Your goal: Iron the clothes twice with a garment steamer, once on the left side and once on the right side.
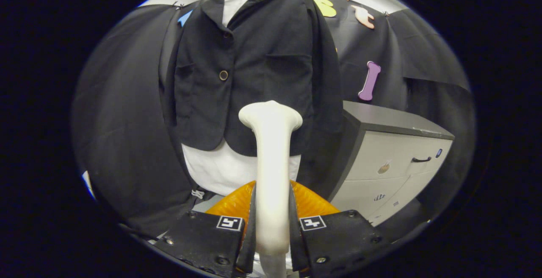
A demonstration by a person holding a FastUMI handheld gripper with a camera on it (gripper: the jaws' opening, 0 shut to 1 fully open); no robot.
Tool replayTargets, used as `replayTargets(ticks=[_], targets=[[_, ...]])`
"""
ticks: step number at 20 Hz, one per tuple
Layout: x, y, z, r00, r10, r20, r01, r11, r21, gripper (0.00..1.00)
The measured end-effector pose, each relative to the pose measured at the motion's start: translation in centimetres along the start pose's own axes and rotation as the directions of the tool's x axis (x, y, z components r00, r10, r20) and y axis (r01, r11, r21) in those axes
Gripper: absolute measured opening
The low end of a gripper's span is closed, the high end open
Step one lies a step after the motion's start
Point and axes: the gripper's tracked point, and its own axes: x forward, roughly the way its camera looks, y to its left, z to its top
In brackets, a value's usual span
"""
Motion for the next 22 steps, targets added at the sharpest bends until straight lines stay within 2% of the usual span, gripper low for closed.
replayTargets(ticks=[9,13,17,22], targets=[[1.1,0.9,-5.4,0.994,-0.015,-0.108,0.009,0.998,-0.060,0.36],[1.0,1.2,-6.4,0.992,-0.023,-0.128,0.013,0.997,-0.079,0.36],[-0.7,1.6,-5.1,0.995,-0.026,-0.099,0.017,0.996,-0.090,0.36],[-3.9,2.8,0.8,1.000,-0.023,0.016,0.024,0.998,-0.054,0.36]])
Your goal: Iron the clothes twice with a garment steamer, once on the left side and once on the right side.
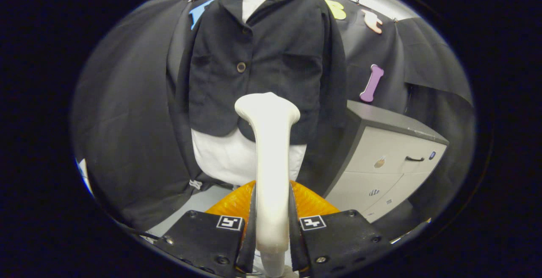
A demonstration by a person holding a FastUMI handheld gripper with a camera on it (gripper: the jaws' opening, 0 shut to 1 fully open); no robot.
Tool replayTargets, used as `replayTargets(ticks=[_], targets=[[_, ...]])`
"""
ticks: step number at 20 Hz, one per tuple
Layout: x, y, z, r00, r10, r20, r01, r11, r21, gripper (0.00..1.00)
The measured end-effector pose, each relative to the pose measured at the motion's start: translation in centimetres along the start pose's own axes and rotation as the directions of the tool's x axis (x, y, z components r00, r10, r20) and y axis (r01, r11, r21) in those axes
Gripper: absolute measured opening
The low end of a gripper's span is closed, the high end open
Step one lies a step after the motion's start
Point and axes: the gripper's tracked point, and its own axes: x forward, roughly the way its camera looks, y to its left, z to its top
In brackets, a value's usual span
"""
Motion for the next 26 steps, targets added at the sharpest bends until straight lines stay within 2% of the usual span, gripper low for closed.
replayTargets(ticks=[8,13,16,19,23,26], targets=[[-3.4,3.2,11.3,0.972,0.024,0.232,-0.037,0.998,0.050,0.36],[-2.5,6.6,17.2,0.937,0.104,0.333,-0.116,0.993,0.016,0.36],[-2.6,8.5,21.1,0.899,0.157,0.408,-0.163,0.986,-0.018,0.36],[-3.1,10.0,25.4,0.846,0.198,0.495,-0.202,0.978,-0.047,0.36],[-3.2,11.7,30.9,0.766,0.212,0.606,-0.213,0.974,-0.072,0.36],[-2.3,12.9,33.9,0.733,0.218,0.644,-0.213,0.973,-0.088,0.36]])
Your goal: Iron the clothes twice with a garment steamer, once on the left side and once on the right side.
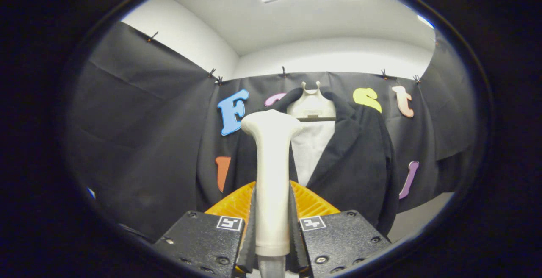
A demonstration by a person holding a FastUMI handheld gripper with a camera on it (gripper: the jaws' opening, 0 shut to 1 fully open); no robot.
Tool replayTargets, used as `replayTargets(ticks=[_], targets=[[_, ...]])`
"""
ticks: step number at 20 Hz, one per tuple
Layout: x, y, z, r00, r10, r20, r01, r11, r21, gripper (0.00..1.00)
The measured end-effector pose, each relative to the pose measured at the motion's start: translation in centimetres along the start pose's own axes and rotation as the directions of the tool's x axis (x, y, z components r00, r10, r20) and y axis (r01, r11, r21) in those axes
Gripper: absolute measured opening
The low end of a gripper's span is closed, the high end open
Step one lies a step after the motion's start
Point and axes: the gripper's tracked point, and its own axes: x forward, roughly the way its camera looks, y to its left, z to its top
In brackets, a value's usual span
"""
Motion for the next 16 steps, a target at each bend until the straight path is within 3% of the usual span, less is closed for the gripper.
replayTargets(ticks=[8,12,16], targets=[[6.6,0.7,5.0,0.995,0.001,0.098,0.000,1.000,-0.008,0.36],[8.0,1.6,4.6,0.996,0.022,0.085,-0.017,0.998,-0.056,0.36],[8.3,1.0,3.1,0.998,-0.010,0.056,0.015,0.996,-0.089,0.36]])
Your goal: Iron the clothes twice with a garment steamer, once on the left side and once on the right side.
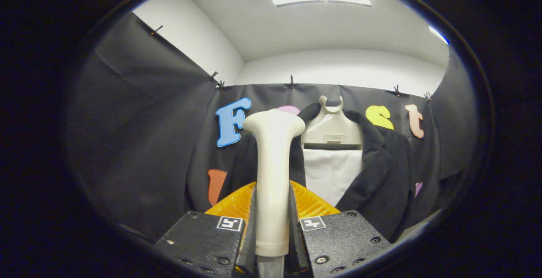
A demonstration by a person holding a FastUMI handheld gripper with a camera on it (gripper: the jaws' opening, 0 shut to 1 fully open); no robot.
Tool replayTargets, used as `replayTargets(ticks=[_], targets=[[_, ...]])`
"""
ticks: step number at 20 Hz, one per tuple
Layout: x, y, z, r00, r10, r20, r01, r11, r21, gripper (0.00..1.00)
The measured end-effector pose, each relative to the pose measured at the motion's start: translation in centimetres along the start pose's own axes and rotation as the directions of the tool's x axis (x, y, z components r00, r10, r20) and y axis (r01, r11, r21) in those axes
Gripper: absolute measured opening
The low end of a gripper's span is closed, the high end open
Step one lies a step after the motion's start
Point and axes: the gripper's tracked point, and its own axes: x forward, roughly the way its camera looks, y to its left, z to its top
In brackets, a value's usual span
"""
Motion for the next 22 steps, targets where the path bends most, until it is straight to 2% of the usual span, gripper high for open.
replayTargets(ticks=[5,9,22], targets=[[0.3,-0.3,-1.7,0.999,-0.016,-0.036,0.015,1.000,-0.018,0.36],[-2.5,-0.6,-4.1,0.997,-0.020,-0.075,0.019,1.000,-0.008,0.36],[-7.5,-1.7,-9.7,0.983,-0.006,-0.182,0.011,1.000,0.023,0.36]])
